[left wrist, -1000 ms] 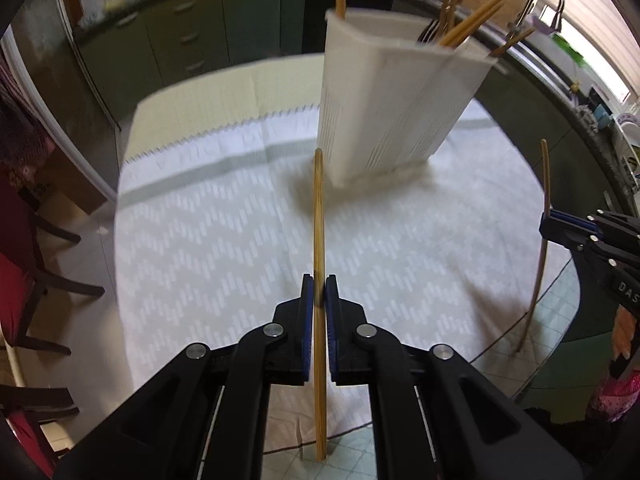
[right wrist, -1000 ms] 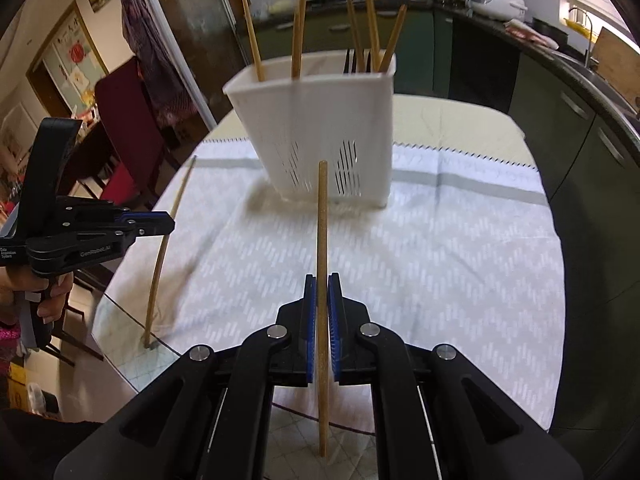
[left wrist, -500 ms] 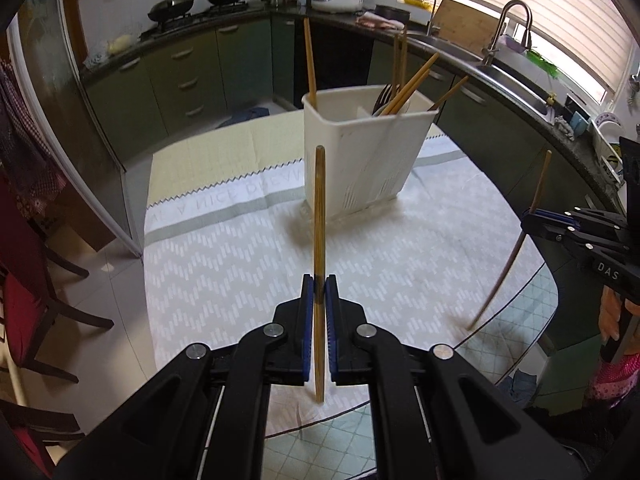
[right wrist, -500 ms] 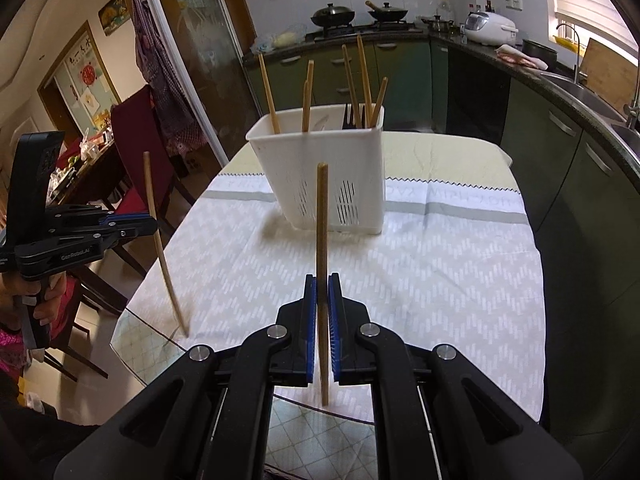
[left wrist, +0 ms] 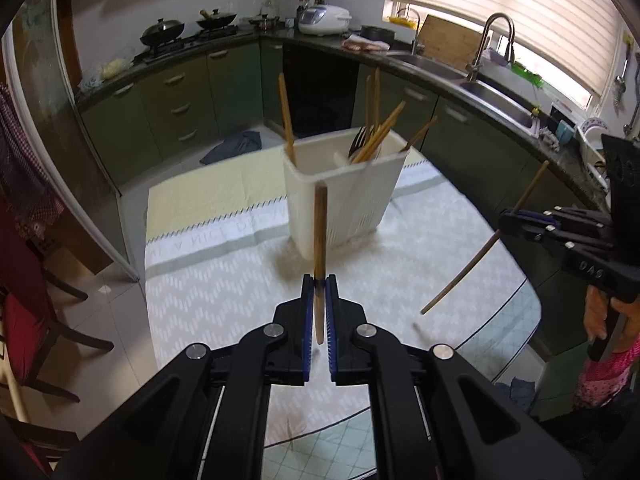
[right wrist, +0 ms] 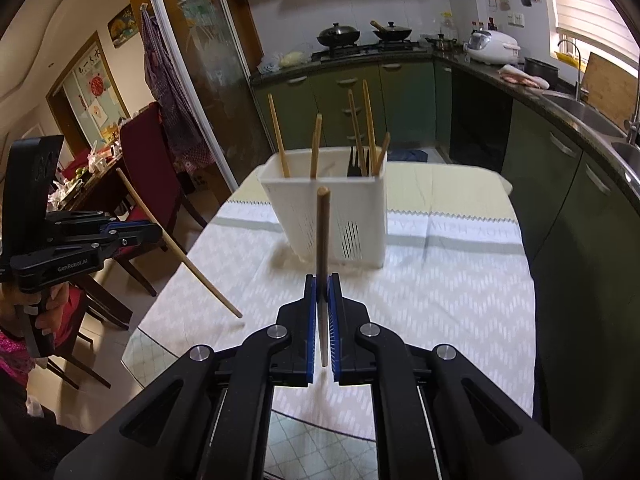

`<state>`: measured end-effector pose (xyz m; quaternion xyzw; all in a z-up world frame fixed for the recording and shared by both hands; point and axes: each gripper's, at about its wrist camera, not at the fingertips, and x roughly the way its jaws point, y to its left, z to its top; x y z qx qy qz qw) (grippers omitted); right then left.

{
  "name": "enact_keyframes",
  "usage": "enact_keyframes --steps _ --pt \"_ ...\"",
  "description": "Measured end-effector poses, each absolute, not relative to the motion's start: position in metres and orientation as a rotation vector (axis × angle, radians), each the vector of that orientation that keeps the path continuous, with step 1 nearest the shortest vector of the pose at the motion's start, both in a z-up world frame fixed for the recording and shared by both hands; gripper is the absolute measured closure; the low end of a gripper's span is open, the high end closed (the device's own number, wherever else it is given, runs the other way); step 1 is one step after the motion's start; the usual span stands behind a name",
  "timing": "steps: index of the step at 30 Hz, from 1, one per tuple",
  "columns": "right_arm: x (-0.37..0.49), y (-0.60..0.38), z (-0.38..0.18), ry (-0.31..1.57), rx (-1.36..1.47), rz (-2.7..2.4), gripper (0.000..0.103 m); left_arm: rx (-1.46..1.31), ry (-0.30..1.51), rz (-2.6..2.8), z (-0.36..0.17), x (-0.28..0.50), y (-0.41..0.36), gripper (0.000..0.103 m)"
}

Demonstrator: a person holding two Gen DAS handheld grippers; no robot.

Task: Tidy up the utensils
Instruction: 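Carry both held chopsticks upright toward the white basket, then lower both chopsticks into the white basket and open both tools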

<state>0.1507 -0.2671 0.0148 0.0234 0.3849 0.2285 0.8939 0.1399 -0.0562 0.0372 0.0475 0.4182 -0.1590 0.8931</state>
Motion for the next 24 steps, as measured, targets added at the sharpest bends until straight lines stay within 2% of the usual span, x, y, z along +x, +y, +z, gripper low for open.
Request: enact_keyframes --steps 14,24 --pt "0.17 -0.269 0.125 0.615 0.062 0.51 0.096 0.074 0.617 -0.376 0.163 0.166 -0.08 0.097" --pt "0.209 -0.262 0.179 0.514 0.061 0.447 0.096 0.061 0.55 -0.35 0.169 0.208 -0.091 0.097"
